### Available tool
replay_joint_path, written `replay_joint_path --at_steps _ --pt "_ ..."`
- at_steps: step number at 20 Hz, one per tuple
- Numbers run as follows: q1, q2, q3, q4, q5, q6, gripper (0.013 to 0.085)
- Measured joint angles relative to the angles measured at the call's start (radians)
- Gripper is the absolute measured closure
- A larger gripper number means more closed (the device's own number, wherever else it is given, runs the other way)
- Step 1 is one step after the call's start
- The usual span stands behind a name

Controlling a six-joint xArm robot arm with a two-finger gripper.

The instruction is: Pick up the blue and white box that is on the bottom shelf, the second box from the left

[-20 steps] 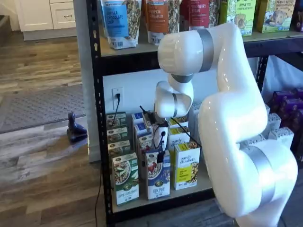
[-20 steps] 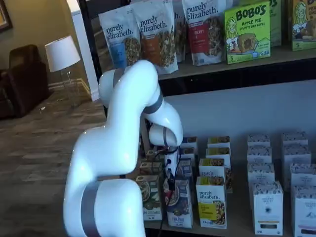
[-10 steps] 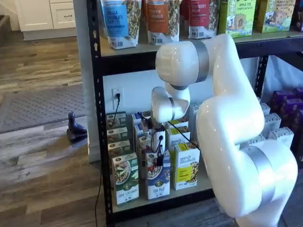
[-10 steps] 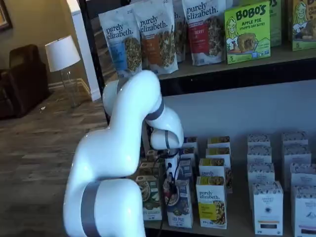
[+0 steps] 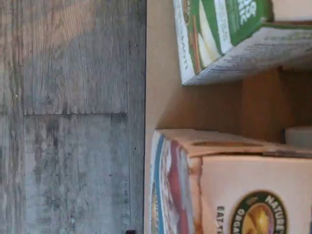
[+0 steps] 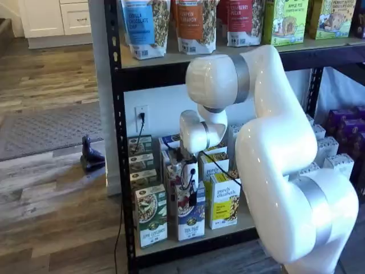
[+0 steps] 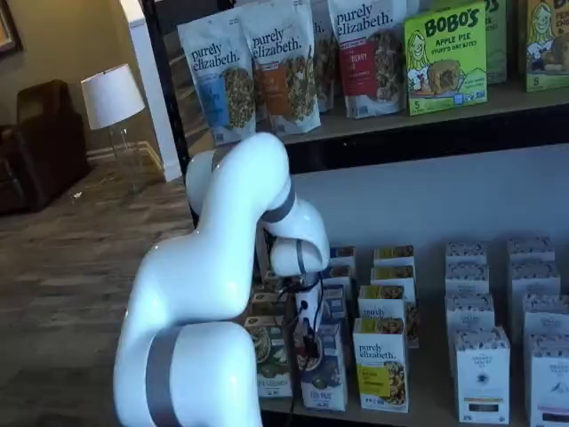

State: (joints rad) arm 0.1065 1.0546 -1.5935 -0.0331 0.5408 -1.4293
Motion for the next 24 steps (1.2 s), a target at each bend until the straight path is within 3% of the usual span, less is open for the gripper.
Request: replay_joint_path --at_steps 9,13,24 --pt "-0.001 0.007 0.014 -0.003 -0.038 0.002 0.013" --pt "0.0 0.008 0.01 0.01 -0.025 -0.009 0.025" --pt "0.008 0.014 0.017 -0.009 -0.048 0.017 0.025"
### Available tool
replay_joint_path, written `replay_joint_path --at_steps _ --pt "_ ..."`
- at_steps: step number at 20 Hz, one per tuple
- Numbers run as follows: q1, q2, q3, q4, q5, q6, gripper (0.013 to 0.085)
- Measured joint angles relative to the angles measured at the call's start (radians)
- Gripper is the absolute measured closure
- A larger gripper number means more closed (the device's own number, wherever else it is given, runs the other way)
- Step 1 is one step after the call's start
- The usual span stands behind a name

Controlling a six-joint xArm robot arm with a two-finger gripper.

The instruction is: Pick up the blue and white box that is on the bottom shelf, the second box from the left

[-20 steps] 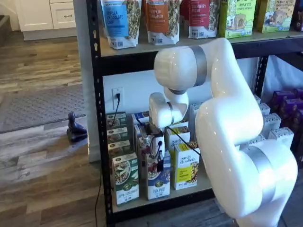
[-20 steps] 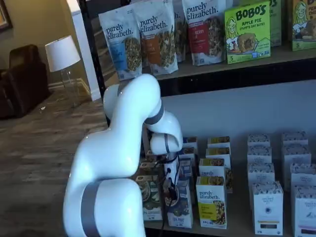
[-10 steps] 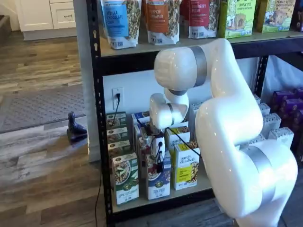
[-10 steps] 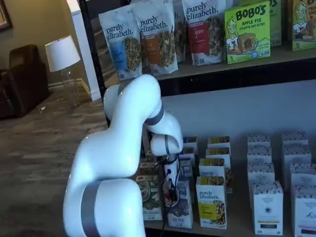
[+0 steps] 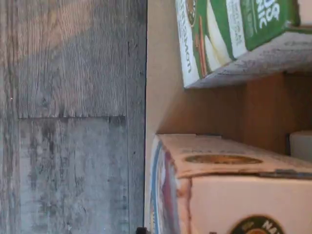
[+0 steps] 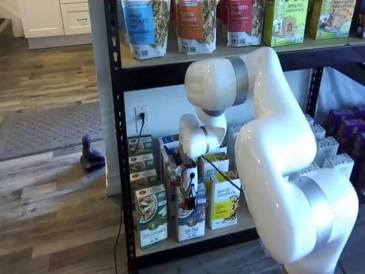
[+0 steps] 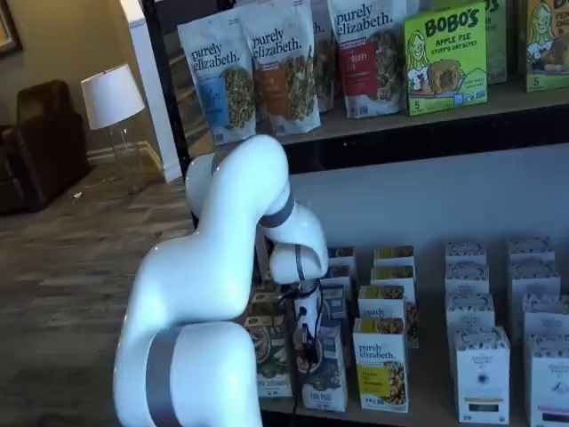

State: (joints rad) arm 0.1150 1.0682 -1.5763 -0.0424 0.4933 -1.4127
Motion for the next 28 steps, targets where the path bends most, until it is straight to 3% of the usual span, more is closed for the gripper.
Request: replay_joint_path --at_steps 12,16,18,24,26,28 --pt "-0.007 -0.006 0.008 0.007 0.0 -0.012 0.025" --pt "-0.007 -0.008 0.012 0.005 0.002 -0.011 0.033" --pt "-0.007 -0.009 0.013 0.009 0.002 -0.015 0.041" --pt "-0.005 -0.008 0.013 0.012 -0.001 -0.015 0.041" --pt "-0.004 -0.008 0.014 0.015 -0.001 -0.017 0.049" --pt "-0.003 -0.008 0.015 0.013 -0.006 -0.014 0.049"
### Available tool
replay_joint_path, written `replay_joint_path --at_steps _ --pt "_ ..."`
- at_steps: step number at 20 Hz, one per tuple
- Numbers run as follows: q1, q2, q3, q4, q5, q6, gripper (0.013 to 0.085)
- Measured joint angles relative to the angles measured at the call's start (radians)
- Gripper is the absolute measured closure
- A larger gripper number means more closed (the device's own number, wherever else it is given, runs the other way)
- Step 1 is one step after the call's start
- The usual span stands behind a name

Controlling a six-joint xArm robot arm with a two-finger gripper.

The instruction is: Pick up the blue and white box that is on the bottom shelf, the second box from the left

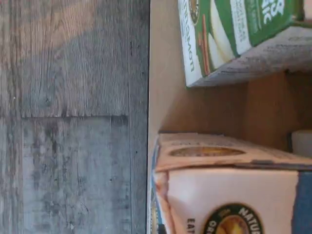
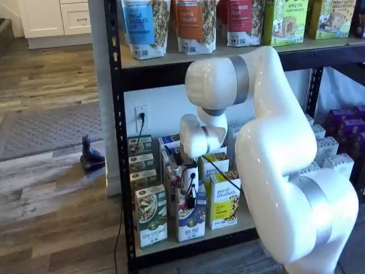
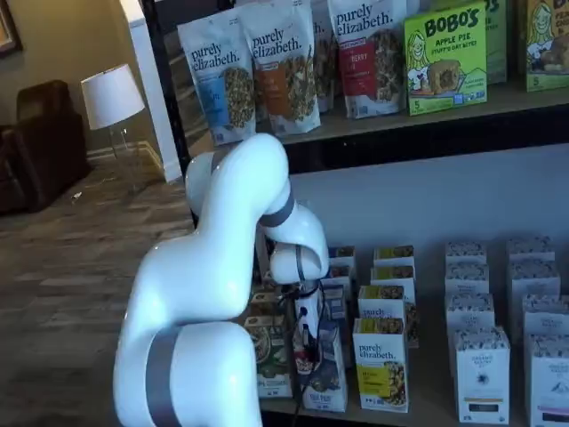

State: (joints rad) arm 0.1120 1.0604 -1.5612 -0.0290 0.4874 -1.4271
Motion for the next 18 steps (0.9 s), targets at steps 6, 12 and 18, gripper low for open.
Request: replay_joint_path --at_steps 6,12,18 --pt "0.002 -0.011 0.018 -0.02 -0.007 0.02 0.049" --pt "-0.003 -0.06 0.096 -0.044 -0.046 0.036 0.049" --pt "-0.008 -0.147 0.216 -0.063 -0.089 0.05 0.049"
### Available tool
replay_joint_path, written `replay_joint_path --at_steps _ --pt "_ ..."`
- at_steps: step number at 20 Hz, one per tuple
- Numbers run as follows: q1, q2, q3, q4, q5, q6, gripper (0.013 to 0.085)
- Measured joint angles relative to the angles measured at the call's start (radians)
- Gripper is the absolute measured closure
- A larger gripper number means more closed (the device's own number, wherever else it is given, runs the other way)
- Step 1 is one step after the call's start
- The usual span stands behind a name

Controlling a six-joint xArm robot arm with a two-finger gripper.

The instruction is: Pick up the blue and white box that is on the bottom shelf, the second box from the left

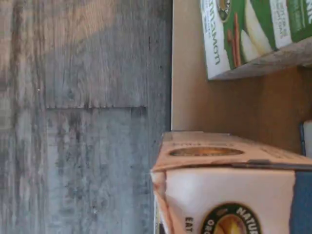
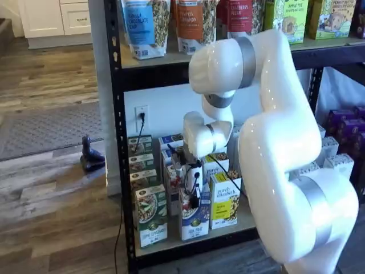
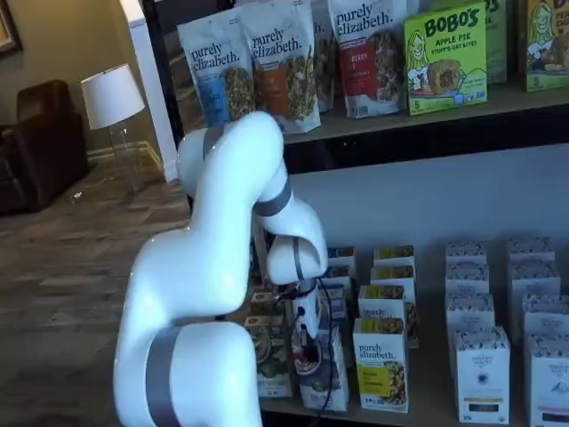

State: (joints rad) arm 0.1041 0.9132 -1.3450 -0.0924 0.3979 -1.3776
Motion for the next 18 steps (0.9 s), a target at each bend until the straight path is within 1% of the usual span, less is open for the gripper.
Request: replay_joint_path --at_steps 5,8,11,14,18 --pt "0.003 -0.082 0.109 -0.027 -0.027 0.029 0.049" --pt "0.006 -0.151 0.201 -0.043 -0.057 0.047 0.049" --pt "0.0 -0.226 0.299 -0.087 -0.092 0.083 0.049" --pt "-0.011 -0.299 0.385 -0.147 -0.116 0.129 0.049" --pt "-0.007 -0.391 0.466 -0.147 -0.097 0.132 0.049"
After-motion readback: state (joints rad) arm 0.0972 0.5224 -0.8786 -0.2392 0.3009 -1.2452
